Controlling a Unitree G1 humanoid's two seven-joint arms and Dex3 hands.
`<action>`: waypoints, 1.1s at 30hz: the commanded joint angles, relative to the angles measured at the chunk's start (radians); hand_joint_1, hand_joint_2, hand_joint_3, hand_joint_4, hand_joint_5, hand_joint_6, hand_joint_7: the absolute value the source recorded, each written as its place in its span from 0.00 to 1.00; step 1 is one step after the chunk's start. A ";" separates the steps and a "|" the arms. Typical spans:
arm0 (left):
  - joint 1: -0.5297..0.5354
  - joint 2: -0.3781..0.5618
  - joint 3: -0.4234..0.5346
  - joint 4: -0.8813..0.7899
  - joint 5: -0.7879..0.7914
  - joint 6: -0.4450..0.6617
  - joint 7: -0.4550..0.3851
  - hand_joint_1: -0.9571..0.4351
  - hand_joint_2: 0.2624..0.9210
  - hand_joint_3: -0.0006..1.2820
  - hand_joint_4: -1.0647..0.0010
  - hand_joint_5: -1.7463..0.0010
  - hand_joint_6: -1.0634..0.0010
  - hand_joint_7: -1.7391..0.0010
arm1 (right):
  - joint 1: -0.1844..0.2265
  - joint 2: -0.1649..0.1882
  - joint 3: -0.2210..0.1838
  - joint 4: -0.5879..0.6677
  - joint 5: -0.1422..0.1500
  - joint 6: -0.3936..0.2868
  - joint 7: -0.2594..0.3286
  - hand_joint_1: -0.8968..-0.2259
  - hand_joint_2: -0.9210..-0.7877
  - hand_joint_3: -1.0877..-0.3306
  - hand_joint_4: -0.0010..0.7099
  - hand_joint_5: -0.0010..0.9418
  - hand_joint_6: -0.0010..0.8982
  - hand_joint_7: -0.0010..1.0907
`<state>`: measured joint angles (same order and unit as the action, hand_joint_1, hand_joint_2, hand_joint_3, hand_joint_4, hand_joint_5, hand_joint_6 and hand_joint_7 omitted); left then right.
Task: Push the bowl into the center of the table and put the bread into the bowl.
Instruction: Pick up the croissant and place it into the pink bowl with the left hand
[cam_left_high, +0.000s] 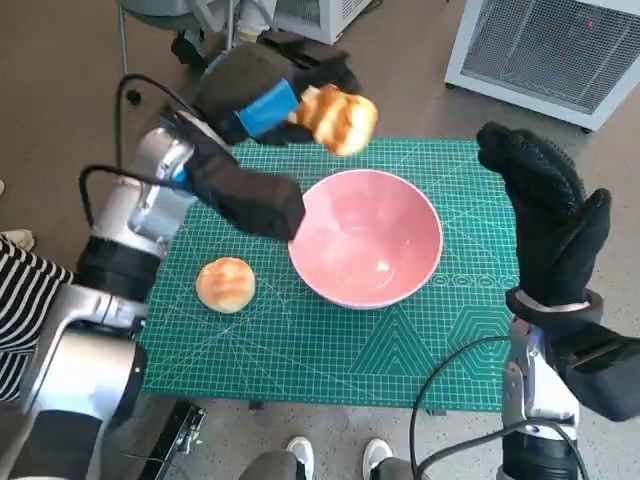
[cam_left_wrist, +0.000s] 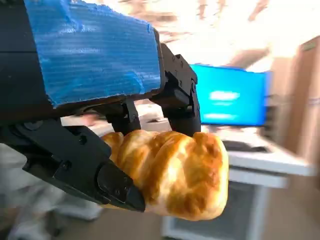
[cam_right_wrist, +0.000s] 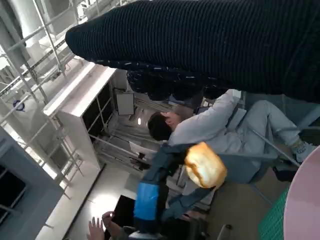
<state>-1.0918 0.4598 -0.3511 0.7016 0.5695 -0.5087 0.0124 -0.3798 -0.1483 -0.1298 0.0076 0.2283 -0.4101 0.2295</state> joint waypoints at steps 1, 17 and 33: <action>0.046 -0.014 0.010 -0.038 -0.033 -0.026 -0.041 0.69 1.00 0.03 0.32 0.41 0.39 0.29 | 0.023 -0.001 -0.001 0.011 0.002 0.004 0.008 0.27 0.00 0.52 0.30 0.00 0.18 0.32; 0.071 -0.078 -0.068 0.002 0.010 -0.107 -0.143 0.69 1.00 0.07 0.34 0.34 0.47 0.31 | 0.035 0.003 -0.004 0.002 -0.007 0.001 -0.004 0.28 0.00 0.52 0.30 0.00 0.17 0.33; 0.065 -0.146 -0.093 0.145 -0.028 -0.099 -0.278 0.58 0.93 0.08 0.47 0.70 0.54 0.44 | 0.039 0.012 -0.002 0.003 -0.017 -0.004 -0.016 0.28 0.00 0.52 0.30 0.00 0.17 0.33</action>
<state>-1.0153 0.3282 -0.4555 0.8274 0.5872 -0.6205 -0.1980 -0.3671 -0.1443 -0.1322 0.0074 0.2268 -0.4199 0.2254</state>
